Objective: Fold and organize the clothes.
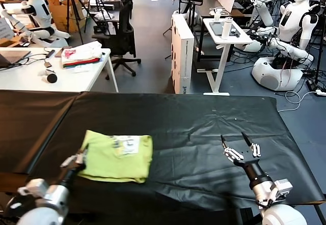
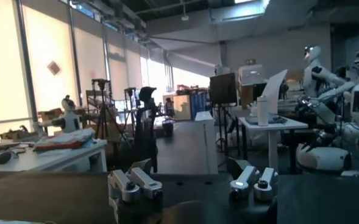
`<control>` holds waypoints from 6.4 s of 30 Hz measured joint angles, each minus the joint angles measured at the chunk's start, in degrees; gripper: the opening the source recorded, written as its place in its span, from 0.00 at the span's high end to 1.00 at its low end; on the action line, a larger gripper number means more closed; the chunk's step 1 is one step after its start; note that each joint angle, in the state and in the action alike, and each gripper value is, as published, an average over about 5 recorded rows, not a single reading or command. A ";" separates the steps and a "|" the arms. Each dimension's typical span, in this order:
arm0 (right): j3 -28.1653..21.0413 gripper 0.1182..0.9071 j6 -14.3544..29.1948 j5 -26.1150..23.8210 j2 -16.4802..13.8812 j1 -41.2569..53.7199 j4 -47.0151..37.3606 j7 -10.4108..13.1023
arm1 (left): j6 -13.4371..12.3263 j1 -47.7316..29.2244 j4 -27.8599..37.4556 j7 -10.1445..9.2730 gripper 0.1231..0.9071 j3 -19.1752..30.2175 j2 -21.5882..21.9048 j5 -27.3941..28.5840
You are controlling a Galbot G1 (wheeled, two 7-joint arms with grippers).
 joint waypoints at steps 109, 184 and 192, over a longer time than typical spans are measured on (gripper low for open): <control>-1.90 0.13 -9.38 -4.87 -3.68 2.41 -3.28 2.60 | -4.35 -4.79 -2.36 -2.26 0.00 21.42 -15.70 21.11; 6.01 0.00 -0.90 -12.15 3.62 -29.43 13.21 9.96 | -4.83 23.09 -16.67 -12.08 0.00 17.54 1.74 21.30; 5.99 0.00 -4.64 -11.23 3.37 -31.49 15.13 11.35 | -3.89 24.23 -17.63 -12.65 0.00 15.25 2.96 18.53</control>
